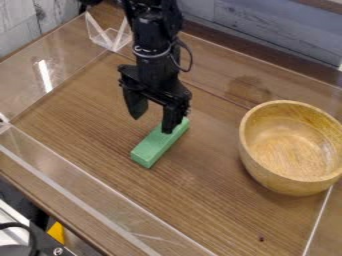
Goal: Put the green block in the brown bowl
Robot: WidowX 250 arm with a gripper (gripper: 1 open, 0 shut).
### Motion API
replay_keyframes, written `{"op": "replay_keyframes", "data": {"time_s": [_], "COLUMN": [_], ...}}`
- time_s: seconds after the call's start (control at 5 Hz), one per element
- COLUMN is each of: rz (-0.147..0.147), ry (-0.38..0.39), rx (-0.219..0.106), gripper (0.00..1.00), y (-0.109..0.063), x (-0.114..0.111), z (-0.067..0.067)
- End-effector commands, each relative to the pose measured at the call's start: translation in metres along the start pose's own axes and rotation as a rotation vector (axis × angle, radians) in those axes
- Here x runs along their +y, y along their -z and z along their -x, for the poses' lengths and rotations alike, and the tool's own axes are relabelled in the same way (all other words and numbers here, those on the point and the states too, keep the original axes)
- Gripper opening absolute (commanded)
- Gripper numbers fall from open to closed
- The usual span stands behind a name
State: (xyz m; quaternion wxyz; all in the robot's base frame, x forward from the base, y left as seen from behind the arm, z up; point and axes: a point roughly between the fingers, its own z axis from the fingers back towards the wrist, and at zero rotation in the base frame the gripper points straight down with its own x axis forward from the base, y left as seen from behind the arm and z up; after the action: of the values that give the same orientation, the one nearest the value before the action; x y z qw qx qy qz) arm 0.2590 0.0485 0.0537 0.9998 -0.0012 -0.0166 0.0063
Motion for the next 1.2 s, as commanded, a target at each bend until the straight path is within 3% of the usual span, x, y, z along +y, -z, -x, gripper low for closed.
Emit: {"op": "replay_keyframes", "data": {"time_s": [0.0,0.2,0.6,0.8,1.0], "rz": [-0.002,0.004,0.006,0.009,0.015], "ry": [0.034,0.095,0.001,-0.022,-0.042], "rx": [-0.037,-0.029,-0.014,-0.008,-0.004], "gripper": [1.0,1.0,1.0,0.0,0.0], "y": [-0.003,0.0,0.016,0.012,0.002], "x": [0.0,0.001,-0.009,-0.009,-0.011], "z": [0.002,0.003,0.007,0.004,0.002]}}
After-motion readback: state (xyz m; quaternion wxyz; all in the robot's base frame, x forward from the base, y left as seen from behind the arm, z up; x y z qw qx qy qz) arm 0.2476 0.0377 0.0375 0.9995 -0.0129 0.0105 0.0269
